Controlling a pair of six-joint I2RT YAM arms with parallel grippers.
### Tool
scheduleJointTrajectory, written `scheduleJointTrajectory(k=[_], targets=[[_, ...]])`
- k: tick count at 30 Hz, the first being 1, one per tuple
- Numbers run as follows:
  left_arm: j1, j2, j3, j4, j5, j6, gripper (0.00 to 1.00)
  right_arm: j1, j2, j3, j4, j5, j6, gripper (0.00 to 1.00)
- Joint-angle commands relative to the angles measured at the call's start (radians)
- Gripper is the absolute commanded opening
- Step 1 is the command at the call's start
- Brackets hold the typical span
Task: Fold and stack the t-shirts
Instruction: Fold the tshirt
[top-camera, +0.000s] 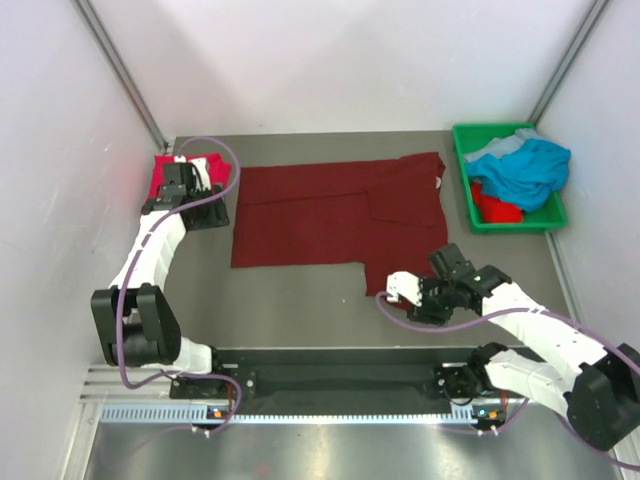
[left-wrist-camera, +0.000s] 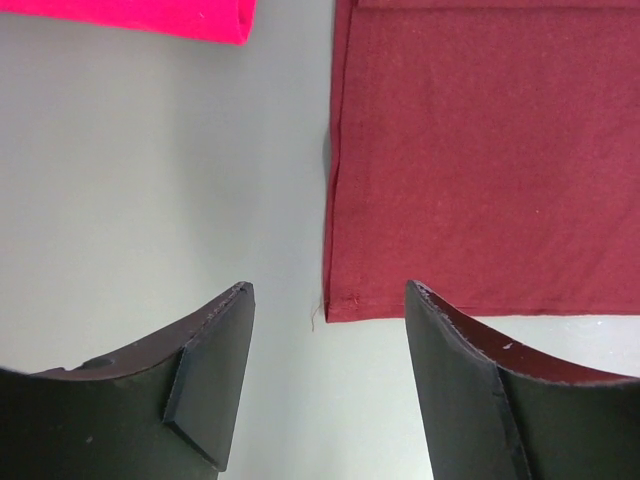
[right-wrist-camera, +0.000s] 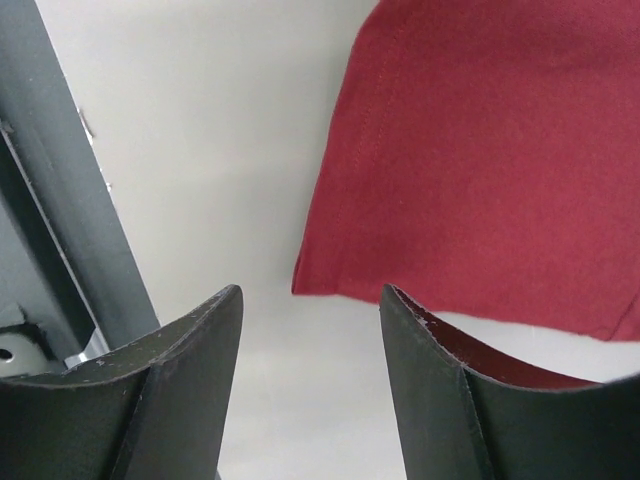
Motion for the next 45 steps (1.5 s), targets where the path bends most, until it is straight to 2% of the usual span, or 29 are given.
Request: scheduleJointTrajectory(k=[1, 11, 17, 20, 22, 23, 24, 27, 30, 34, 45], targets=[[0.012, -0.019, 0.009, -0.003, 0.03, -0.018, 0.68, 0.032, 0.015, -0.018, 0.056, 0.002, -0.016, 0.58], [0.035, -0.021, 0.006, -0.009, 0.058, -0.01, 0.75, 0.056, 0.076, -0.035, 0.093, 0.044, -0.039, 0.57], [0.049, -0.045, 0.005, -0.013, 0.06, -0.007, 0.74, 0.062, 0.122, -0.018, 0.104, 0.088, -0.062, 0.55], [0.052, -0.059, -0.007, -0.019, 0.064, -0.007, 0.74, 0.062, 0.122, -0.019, 0.122, 0.106, -0.052, 0.5], [0.052, -0.066, -0.011, -0.03, 0.075, -0.009, 0.74, 0.064, 0.12, -0.022, 0.142, 0.131, -0.03, 0.44], [0.054, -0.065, -0.009, -0.032, 0.08, -0.012, 0.74, 0.064, 0.114, -0.021, 0.144, 0.136, -0.028, 0.39], [0.052, -0.067, -0.006, -0.035, 0.086, -0.016, 0.74, 0.064, 0.11, -0.021, 0.142, 0.142, -0.026, 0.27], [0.054, -0.056, 0.011, -0.038, 0.093, -0.016, 0.73, 0.064, 0.087, -0.021, 0.142, 0.156, -0.014, 0.14], [0.052, -0.033, 0.038, -0.044, 0.101, -0.018, 0.73, 0.062, 0.056, -0.016, 0.139, 0.166, -0.006, 0.05], [0.052, -0.014, 0.051, -0.055, 0.107, -0.016, 0.73, 0.064, 0.024, 0.013, 0.124, 0.176, -0.006, 0.0], [0.055, 0.021, -0.024, -0.133, 0.153, -0.032, 0.72, 0.058, 0.036, 0.192, 0.133, 0.173, 0.026, 0.0]])
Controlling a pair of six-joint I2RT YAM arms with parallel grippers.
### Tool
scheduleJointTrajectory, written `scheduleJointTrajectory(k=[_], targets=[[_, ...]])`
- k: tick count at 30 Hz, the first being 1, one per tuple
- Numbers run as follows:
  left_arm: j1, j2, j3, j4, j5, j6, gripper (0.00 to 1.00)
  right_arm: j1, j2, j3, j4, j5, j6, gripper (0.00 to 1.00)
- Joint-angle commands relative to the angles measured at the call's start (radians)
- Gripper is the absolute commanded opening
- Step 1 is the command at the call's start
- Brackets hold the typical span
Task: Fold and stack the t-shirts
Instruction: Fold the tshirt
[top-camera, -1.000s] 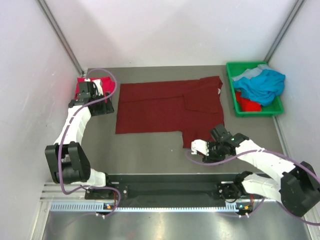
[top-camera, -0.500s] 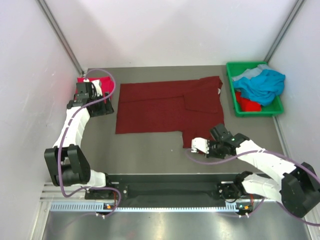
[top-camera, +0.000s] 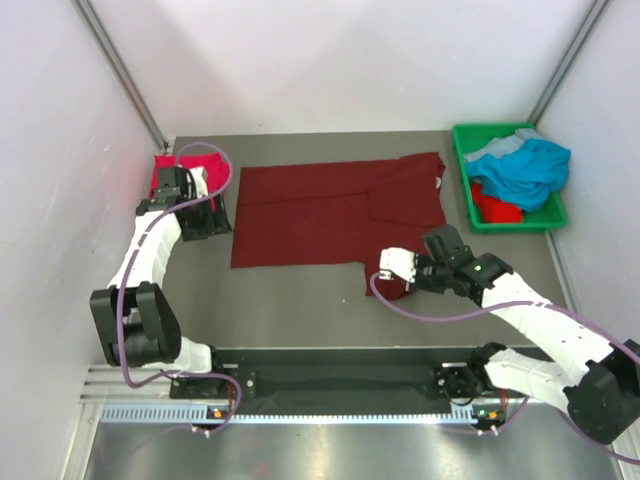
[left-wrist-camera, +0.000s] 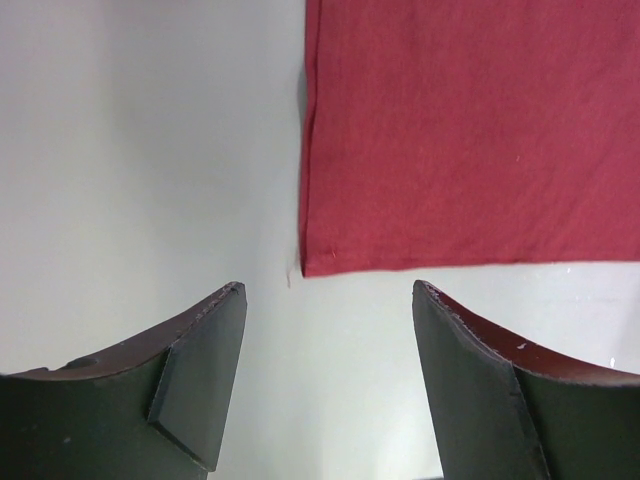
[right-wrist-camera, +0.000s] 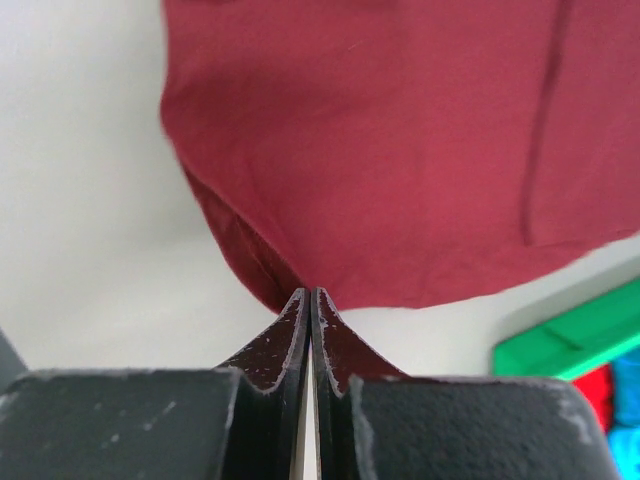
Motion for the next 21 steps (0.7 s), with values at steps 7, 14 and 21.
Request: scheduleJointTrajectory(k=[7, 14, 21], targets=[[0.033, 0.065, -0.079, -0.038, 0.059, -0.086, 0.72, 0.007, 0.041, 0.12, 0.075, 0.0, 0.043, 0.0], [0.047, 0.149, -0.134, 0.014, 0.135, -0.147, 0.71, -0.013, 0.065, 0.146, 0.098, 0.005, 0.06, 0.0], [0.049, 0.293, -0.067, 0.017, 0.165, -0.143, 0.63, -0.033, 0.085, 0.149, 0.109, 0.006, 0.064, 0.0]])
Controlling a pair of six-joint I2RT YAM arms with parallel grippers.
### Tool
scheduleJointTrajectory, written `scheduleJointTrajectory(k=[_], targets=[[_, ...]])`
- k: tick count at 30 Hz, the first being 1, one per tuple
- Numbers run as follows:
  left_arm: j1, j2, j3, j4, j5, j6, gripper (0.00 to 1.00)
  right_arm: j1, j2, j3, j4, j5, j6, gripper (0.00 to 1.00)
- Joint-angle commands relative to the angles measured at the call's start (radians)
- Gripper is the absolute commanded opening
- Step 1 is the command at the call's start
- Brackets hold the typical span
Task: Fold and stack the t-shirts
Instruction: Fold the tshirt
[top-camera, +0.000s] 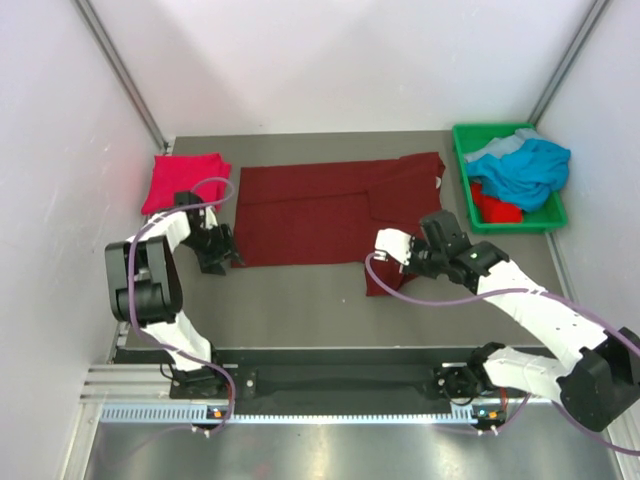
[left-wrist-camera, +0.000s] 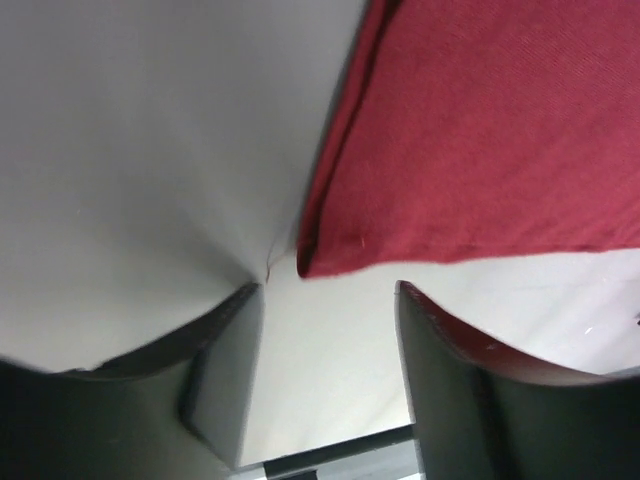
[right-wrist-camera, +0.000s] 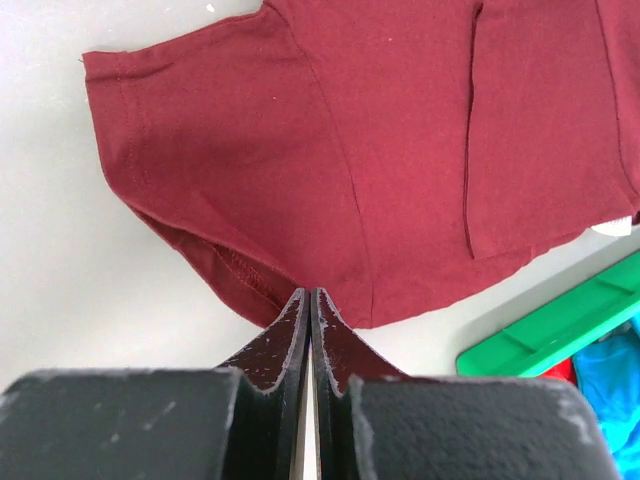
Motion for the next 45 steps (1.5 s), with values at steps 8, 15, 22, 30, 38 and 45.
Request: scheduleJointTrajectory(k=[8, 15, 22, 30, 38, 45], targets=[[0.005, 0.113, 0.118, 0.035, 0.08, -0.018, 0.23, -0.05, 0.027, 0.062, 0.059, 0.01, 0.029, 0.0], [0.009, 0.093, 0.137, 0.011, 0.131, -0.011, 0.0, -0.1, 0.033, 0.085, 0.083, 0.027, 0.06, 0.0], [0.015, 0.03, 0.178, -0.035, 0.17, -0.009, 0.0, -0.156, 0.056, 0.173, 0.109, 0.035, 0.08, 0.0], [0.017, 0.035, 0.319, -0.104, 0.166, 0.035, 0.0, -0.191, 0.11, 0.23, 0.152, 0.055, 0.081, 0.0], [0.017, 0.137, 0.42, -0.109, 0.17, 0.043, 0.0, -0.214, 0.197, 0.314, 0.215, 0.078, 0.084, 0.0], [0.017, 0.257, 0.601, -0.123, 0.157, 0.057, 0.0, -0.242, 0.383, 0.499, 0.246, 0.078, 0.089, 0.0]])
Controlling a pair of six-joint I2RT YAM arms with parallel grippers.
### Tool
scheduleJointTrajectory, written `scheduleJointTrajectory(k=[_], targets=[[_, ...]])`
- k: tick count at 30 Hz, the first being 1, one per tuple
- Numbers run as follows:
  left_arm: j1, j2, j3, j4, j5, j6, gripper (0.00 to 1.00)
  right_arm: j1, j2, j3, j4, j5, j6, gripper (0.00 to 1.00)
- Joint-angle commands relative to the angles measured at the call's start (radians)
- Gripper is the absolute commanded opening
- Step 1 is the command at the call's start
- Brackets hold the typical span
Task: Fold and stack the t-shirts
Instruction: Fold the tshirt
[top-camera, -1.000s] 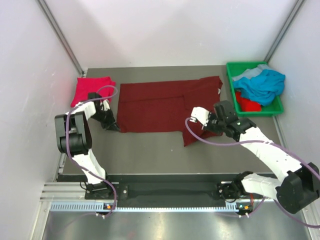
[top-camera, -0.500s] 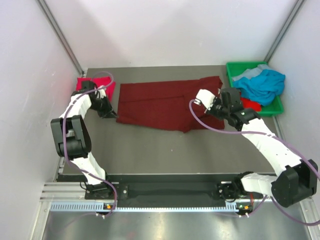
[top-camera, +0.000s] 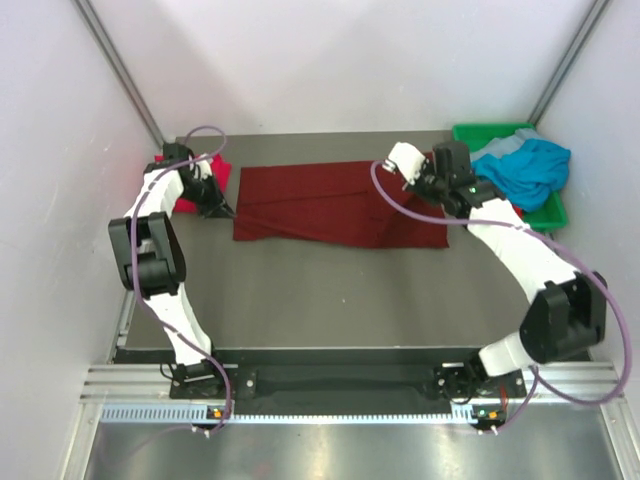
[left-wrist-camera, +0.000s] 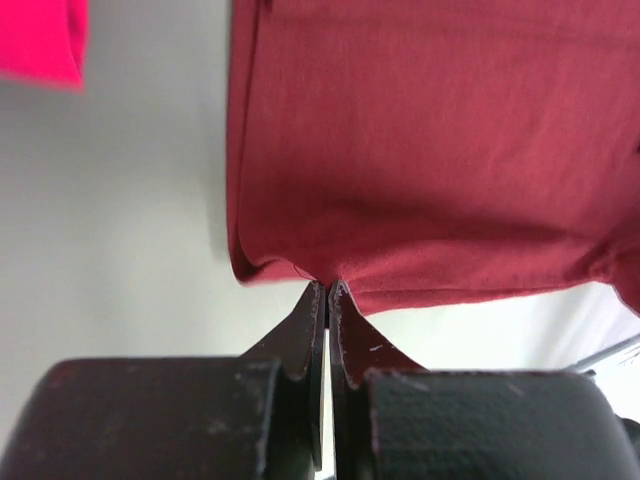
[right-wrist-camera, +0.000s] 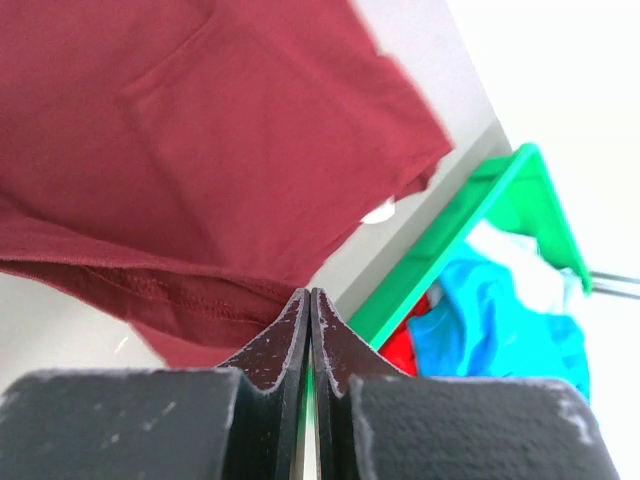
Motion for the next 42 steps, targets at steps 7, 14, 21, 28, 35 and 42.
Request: scheduleJointTrajectory(k=[7, 14, 21, 28, 35, 42], targets=[[0.007, 0.187, 0.308, -0.012, -0.018, 0.054, 0.0, -0.055, 0.276, 0.314, 0.1, 0.035, 0.027, 0.0], [-0.025, 0.393, 0.567, -0.005, -0.034, 0.085, 0.0, -0.07, 0.539, 0.541, 0.098, 0.046, 0.024, 0.0], [-0.073, 0.466, 0.662, 0.023, -0.102, 0.1, 0.32, -0.07, 0.688, 0.678, 0.095, 0.079, 0.017, 0.0], [-0.065, 0.401, 0.676, 0.035, -0.148, 0.103, 0.56, -0.066, 0.701, 0.632, 0.17, 0.243, 0.062, 0.31], [-0.054, 0.23, 0.473, -0.05, -0.179, 0.108, 0.62, -0.114, 0.482, 0.468, 0.097, 0.195, 0.262, 0.54], [-0.053, 0.187, 0.273, -0.112, -0.133, 0.117, 0.78, -0.23, 0.345, 0.284, -0.078, -0.049, 0.503, 0.56]])
